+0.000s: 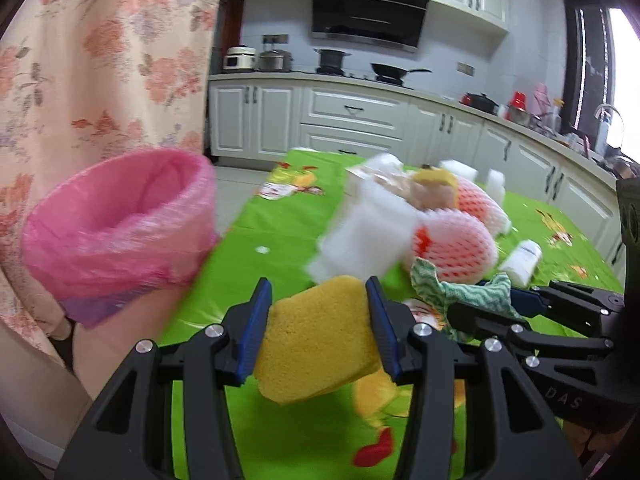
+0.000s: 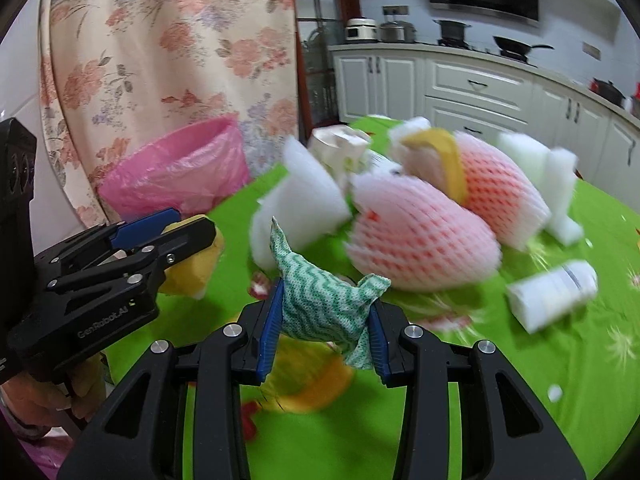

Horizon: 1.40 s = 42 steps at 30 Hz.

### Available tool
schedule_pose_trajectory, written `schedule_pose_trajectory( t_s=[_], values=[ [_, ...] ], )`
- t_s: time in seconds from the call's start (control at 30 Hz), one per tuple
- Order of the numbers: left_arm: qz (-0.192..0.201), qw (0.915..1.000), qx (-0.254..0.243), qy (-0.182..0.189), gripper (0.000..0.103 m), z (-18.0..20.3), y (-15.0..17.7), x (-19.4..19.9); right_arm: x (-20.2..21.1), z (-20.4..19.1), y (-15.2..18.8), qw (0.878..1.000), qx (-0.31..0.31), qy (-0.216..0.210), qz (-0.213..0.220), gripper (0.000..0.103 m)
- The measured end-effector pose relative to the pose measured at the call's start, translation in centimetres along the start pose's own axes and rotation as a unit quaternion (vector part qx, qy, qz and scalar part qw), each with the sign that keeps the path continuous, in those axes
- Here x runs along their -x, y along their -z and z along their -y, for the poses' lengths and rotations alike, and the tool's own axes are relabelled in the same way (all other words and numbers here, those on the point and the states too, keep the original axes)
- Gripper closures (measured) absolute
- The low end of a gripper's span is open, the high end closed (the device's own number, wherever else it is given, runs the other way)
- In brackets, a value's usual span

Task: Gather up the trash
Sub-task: 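Carry cloth and sponge over the wastebasket and open both tools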

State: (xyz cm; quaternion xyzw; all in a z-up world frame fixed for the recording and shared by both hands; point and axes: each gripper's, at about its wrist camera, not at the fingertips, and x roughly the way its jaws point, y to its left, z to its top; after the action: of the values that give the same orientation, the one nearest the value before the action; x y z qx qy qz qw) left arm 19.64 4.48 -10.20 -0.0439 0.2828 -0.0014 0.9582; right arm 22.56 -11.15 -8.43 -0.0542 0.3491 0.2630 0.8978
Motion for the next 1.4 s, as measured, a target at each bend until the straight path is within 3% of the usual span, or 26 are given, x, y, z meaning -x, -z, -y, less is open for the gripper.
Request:
schedule_pose_trajectory(
  t_s=[0.67, 1.2, 1.4],
  values=[
    [0.08, 0.9901, 0.032, -0.111, 0.056, -10.8, -6.9, 2.7, -5.3, -8.3, -9.6, 0.993, 0.075, -0.074, 0.047, 0.065],
    [0.053, 0.9798, 0.072, -0.179, 0.055, -19.3, -8.4, -0.6, -11.7, -12.2, -15.3, 0.989, 0.072, -0.123, 0.042, 0.063],
    [0.044, 0.9767, 0.094, -0.188, 0.044, -21.1, -8.2, -1.0, -13.3, -12.5, -16.6, 0.988, 0.057, -0.139, 0.038, 0.047]
  ],
)
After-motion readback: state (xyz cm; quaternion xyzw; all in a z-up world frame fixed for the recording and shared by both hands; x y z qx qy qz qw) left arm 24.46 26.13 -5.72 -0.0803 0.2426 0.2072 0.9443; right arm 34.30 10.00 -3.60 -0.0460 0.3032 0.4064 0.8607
